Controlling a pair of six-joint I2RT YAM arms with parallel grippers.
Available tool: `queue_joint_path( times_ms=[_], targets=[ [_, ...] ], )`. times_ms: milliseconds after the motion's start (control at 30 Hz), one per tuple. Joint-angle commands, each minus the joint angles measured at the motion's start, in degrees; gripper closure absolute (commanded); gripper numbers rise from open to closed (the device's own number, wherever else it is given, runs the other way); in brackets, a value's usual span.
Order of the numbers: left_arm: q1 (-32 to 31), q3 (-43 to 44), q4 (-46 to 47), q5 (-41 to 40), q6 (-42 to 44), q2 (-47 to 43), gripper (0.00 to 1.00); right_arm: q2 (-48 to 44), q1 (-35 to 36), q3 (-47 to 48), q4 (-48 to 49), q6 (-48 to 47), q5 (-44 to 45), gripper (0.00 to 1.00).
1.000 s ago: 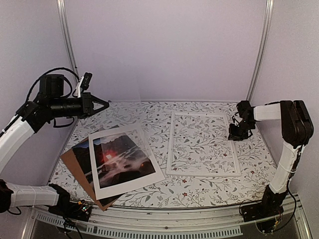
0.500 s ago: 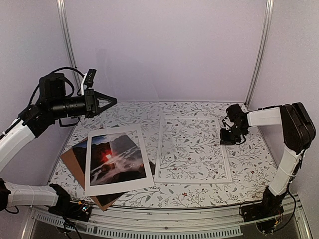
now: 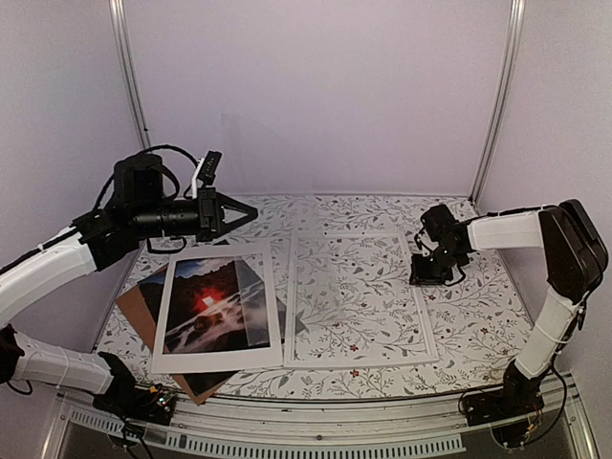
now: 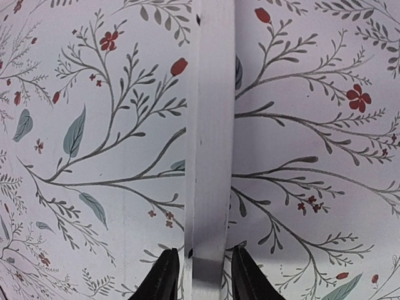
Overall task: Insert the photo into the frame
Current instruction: Move the frame body to the center of the board.
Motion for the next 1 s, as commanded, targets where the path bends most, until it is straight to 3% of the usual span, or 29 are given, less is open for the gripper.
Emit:
queue_joint_path(
  times_ms=[0,100,267,633,800,967],
  targets=[
    [-3.4,-1.1,9.2,-1.5,-2.5,2.8,1.0,-3.9,0.3,0.2,-0.6,2.3,1.0,0.61],
    [-5.5,-1.1,13.5,-1.7,-3.9,6.1,1.0,-3.9,-0.6,1.5,-1.9,2.0,1.2,0.47],
    [-8.8,0.8,18.5,-1.5,-5.6,13.3,1.0,-5.4,-5.5,2.8,-2.3,0.4,-1.5,0.39],
    [-14.0,13.3,29.6,4.0,-11.1,29.7,1.0,-11.2,-20.6,4.7,-5.4,-3.9,-1.8,0.37],
    [-15.1,16.0,37.4,6.6,-16.4,35.4,1.0,-11.5,-21.4,5.8,-6.3,-4.8,-2.3,0.37],
    [-15.0,16.0,38.5,4.9,-18.4,39.4,1.0,-10.8,-21.4,6.5,-6.5,-4.9,-2.7,0.38]
  ],
)
